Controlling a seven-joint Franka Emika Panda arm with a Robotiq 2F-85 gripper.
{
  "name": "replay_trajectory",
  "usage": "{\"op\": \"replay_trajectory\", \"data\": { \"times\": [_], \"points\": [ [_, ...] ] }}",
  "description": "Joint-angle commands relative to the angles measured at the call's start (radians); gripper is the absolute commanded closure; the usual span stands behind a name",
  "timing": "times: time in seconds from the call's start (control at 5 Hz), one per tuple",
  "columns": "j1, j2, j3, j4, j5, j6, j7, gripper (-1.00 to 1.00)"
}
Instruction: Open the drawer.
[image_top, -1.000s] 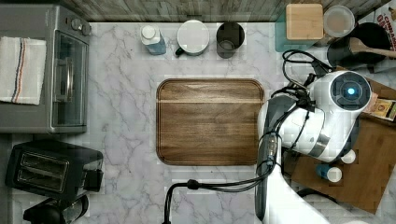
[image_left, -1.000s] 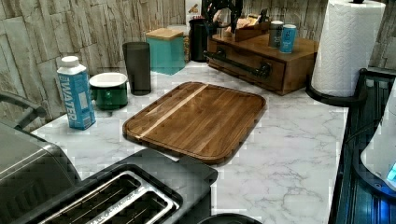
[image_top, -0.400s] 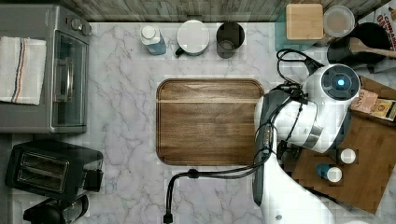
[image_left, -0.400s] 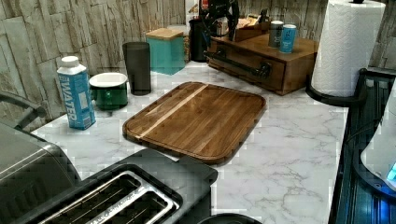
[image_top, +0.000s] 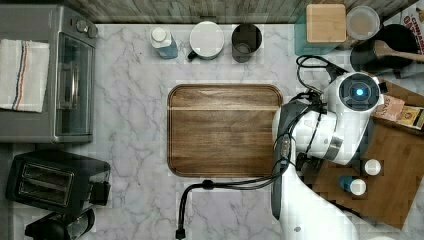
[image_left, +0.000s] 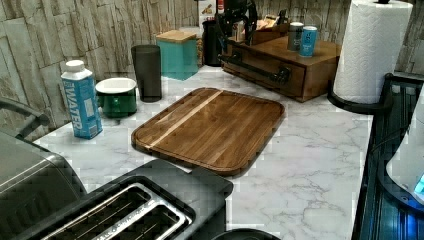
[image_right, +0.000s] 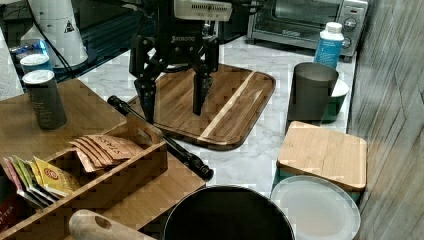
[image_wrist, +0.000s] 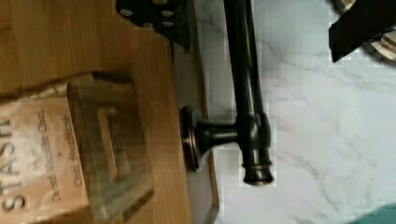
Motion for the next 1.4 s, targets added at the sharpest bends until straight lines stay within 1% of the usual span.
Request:
{"op": "replay_trajectory", "data": {
  "times": [0.2, 0.4, 0.6, 0.8, 1.2, 1.4],
  "points": [
    [0.019, -0.011, -0.001, -0.09, 0.004, 0.068, 0.06, -1.0],
    [0.032, 0.017, -0.009, -0.09, -0.022, 0.086, 0.085, -1.0],
    [0.032, 0.043, -0.015, -0.08, -0.024, 0.117, 0.065, -1.0],
    [0.053, 0.067, -0.028, -0.066, -0.041, 0.119, 0.089, -1.0],
    [0.063, 0.079, -0.028, -0.063, -0.022, 0.151, 0.09, -1.0],
    [0.05, 0.076, 0.001, -0.055, 0.015, 0.147, 0.043, -1.0]
  ]
}}
